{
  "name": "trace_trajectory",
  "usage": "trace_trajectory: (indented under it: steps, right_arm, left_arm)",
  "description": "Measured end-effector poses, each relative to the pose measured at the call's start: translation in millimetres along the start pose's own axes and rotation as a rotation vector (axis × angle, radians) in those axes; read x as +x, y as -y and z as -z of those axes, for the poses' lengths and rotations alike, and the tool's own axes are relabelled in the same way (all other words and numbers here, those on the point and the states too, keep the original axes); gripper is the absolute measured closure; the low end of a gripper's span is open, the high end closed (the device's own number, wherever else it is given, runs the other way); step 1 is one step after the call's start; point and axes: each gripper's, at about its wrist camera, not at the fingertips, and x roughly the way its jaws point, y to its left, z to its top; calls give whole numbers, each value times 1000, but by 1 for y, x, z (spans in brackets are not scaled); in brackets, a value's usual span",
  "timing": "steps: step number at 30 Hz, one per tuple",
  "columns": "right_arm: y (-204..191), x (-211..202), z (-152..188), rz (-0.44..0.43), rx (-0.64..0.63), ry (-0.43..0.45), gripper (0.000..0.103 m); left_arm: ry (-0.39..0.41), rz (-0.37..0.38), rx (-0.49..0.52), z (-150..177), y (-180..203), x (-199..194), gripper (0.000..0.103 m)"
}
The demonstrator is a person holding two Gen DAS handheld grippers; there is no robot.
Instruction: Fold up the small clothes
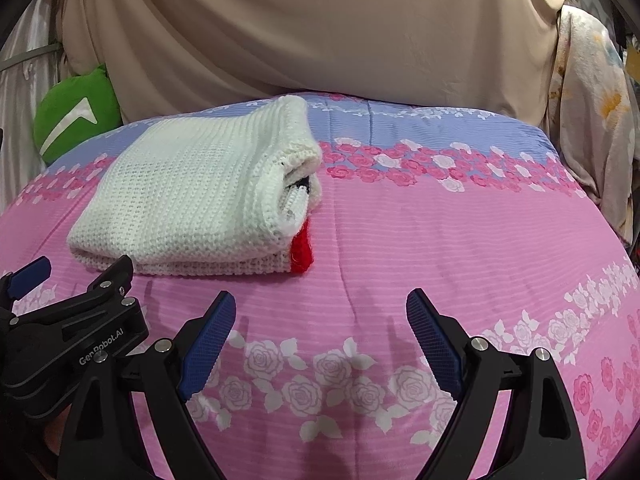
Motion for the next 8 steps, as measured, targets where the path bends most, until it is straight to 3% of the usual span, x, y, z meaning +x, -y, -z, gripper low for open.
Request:
trace_trajectory:
  steps: [8]
  right_arm:
    - [2,1,0,13,3,-3,17]
  left_arm:
    - [8,-12,18,0,4,-1,13]
